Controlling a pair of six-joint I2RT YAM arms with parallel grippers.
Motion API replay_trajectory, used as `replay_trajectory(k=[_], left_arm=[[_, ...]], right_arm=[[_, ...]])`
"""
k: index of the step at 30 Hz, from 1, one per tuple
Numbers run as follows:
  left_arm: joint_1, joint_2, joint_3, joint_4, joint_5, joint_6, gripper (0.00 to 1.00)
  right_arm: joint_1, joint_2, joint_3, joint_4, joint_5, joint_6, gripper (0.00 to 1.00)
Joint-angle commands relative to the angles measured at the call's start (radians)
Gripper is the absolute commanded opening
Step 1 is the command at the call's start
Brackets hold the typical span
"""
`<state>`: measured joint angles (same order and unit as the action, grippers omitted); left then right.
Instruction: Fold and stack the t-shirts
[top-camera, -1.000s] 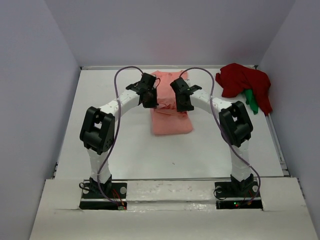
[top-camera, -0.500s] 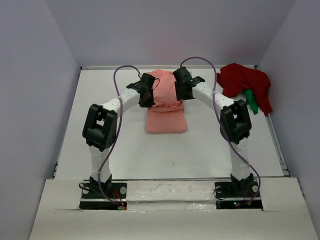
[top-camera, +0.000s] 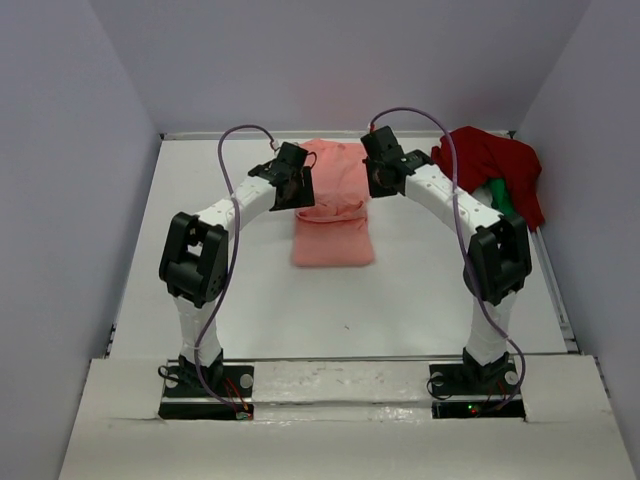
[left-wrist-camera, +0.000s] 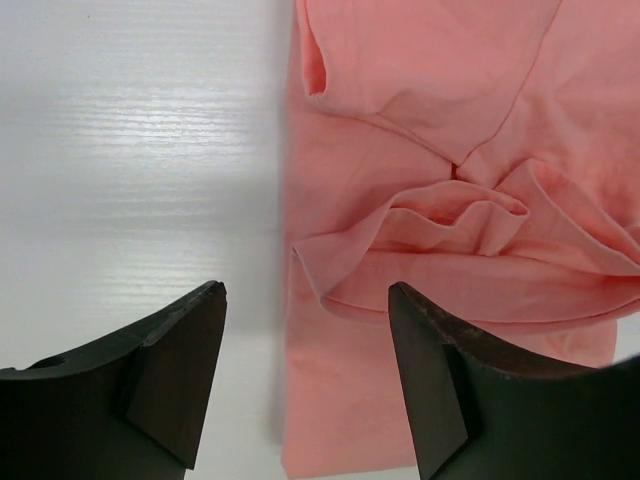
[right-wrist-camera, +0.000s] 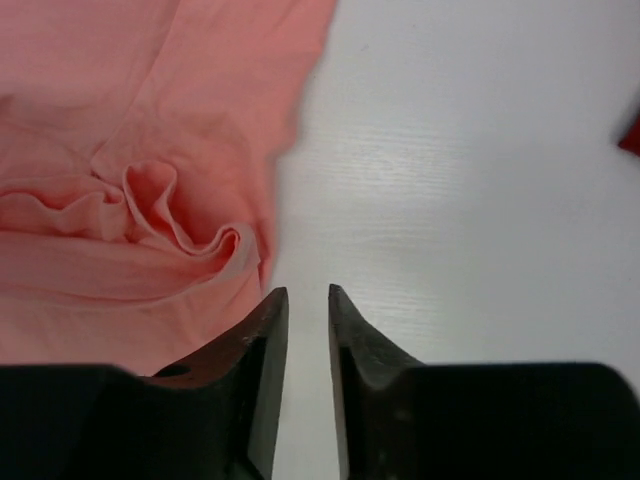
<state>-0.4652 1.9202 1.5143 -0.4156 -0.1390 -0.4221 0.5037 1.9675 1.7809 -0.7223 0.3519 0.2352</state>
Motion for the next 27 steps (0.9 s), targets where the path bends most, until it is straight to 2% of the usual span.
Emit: replay_trajectory(k=[1, 2, 3, 5, 8, 9, 10, 11, 13, 19, 27], left_arm=[[-0.023, -0.052, 0.037, -0.003, -0.030, -0.014, 0.76], [-0.027, -0.056, 0.026, -0.006, -0.028, -0.018, 0.76], [-0.039, -0.062, 0.003, -0.006, -0.033, -0.020, 0.75], [-0.049, -0.085, -0.038, -0.006, -0.040, -0.020, 0.67], [-0.053, -0.139, -0.112, 0.026, 0.001, -0.023, 0.49], [-0.053, -0.150, -0.124, 0.031, 0.012, -0.033, 0.40], [-0.059, -0.167, -0.138, 0.038, 0.039, -0.033, 0.26], [-0.062, -0.171, -0.152, 0.055, 0.053, -0.037, 0.20], [-0.070, -0.173, -0.174, 0.061, 0.068, -0.044, 0.00], [-0.075, -0.112, -0.160, 0.089, 0.096, -0.041, 0.00], [-0.076, 0.003, -0.017, 0.083, 0.134, -0.038, 0.00]], right_arm=[[0.013, -0.106, -0.106, 0.014, -0.111, 0.033, 0.10], [0.013, -0.116, -0.130, 0.030, -0.125, 0.036, 0.00], [0.013, -0.125, -0.177, 0.041, -0.149, 0.041, 0.00], [0.024, -0.130, -0.237, 0.075, -0.171, 0.050, 0.00], [0.024, -0.092, -0.262, 0.101, -0.200, 0.042, 0.00], [0.024, -0.078, -0.252, 0.104, -0.203, 0.042, 0.00], [0.024, -0.065, -0.242, 0.109, -0.209, 0.036, 0.00], [0.024, -0.038, -0.230, 0.109, -0.212, 0.036, 0.00], [0.024, -0.016, -0.187, 0.107, -0.234, 0.030, 0.00], [0.044, 0.079, -0.057, 0.069, -0.246, 0.015, 0.00], [0.065, 0.157, 0.026, 0.029, -0.252, 0.003, 0.00]])
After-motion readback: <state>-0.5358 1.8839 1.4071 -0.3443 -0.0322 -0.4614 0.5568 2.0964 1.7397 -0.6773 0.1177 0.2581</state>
